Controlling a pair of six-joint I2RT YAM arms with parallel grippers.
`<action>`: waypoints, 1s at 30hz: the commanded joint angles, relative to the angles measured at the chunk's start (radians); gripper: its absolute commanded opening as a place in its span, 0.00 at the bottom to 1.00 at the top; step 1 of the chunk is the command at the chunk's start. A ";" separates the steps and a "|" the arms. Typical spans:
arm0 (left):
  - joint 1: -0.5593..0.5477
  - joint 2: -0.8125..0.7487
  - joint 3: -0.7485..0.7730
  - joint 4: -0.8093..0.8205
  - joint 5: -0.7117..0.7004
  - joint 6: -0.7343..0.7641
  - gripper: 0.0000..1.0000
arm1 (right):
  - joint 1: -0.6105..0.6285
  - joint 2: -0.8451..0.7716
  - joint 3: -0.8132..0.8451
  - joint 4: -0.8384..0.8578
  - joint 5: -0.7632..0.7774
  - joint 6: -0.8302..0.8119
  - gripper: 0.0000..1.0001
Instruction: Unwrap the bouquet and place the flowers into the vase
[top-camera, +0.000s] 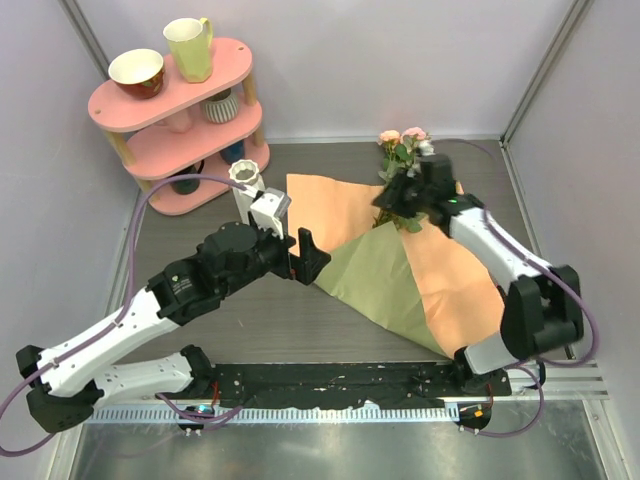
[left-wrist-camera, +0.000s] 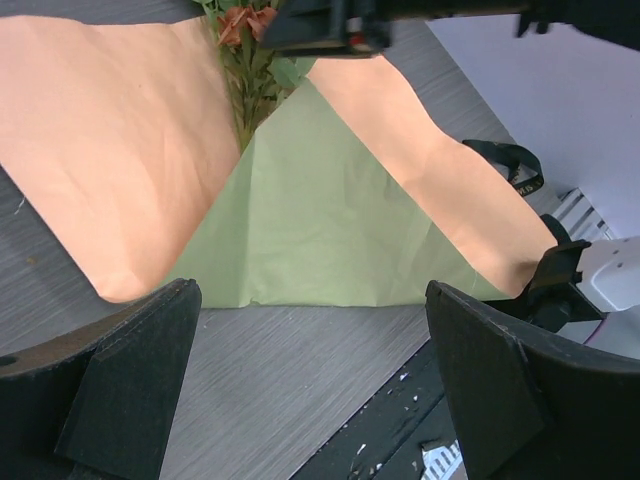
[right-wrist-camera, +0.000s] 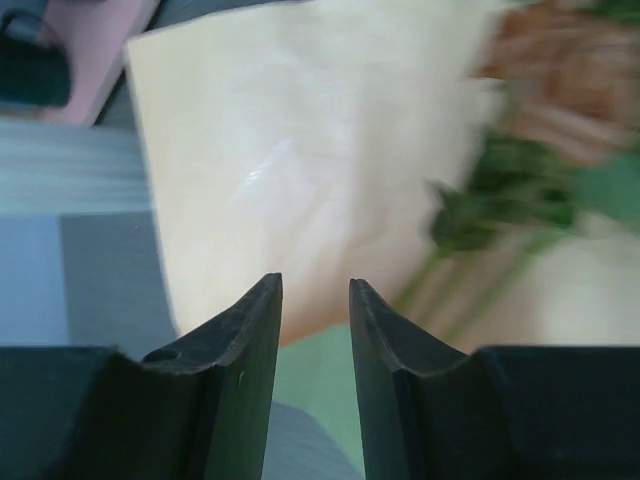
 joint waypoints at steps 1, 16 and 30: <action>0.001 0.044 0.019 0.032 0.006 0.021 1.00 | -0.292 -0.149 -0.244 -0.102 0.003 -0.091 0.42; 0.004 0.112 0.088 0.032 0.051 0.044 1.00 | 0.171 -0.443 -0.599 -0.028 -0.202 0.099 0.40; 0.010 0.120 0.042 0.029 0.014 -0.103 1.00 | 0.314 -0.482 -0.466 -0.196 0.348 0.081 0.65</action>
